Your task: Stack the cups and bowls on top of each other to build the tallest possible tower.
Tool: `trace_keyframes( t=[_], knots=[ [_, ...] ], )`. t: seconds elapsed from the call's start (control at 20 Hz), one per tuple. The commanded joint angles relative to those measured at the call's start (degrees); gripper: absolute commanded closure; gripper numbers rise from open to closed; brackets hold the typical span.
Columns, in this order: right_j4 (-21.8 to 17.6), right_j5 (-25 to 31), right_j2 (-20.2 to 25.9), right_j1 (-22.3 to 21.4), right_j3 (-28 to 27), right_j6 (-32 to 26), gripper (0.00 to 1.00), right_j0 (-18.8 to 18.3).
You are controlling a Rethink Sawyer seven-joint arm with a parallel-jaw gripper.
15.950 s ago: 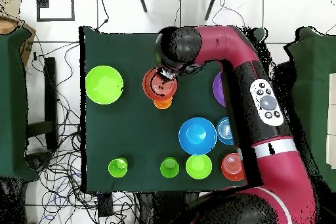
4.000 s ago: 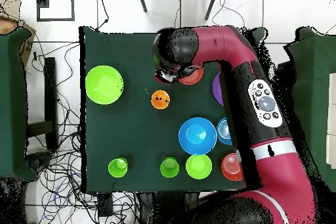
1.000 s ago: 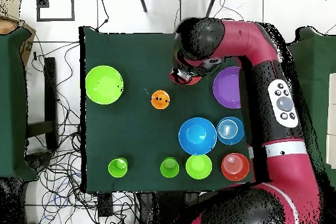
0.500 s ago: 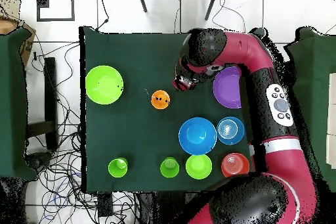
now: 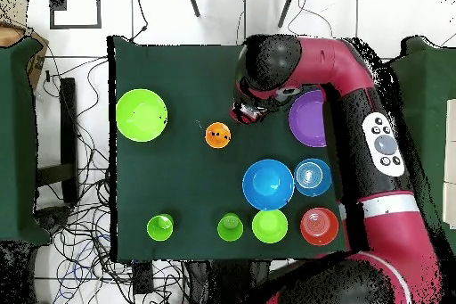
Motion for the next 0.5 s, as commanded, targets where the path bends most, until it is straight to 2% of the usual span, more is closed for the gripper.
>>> trace_keyframes(
  t=[0.05, 0.15, 0.25, 0.5],
  knots=[
    [2.89, 6.21, 0.85, -11.33, 8.32, -5.11, 0.00, 0.35],
    [4.57, 7.73, 0.59, -12.53, 8.70, -2.78, 0.00, 0.79],
    [6.83, 4.41, 0.30, -13.07, 10.66, 1.36, 0.00, 0.59],
    [6.26, -1.61, 0.58, -10.30, 10.99, -2.86, 0.00, -0.19]
  ],
)
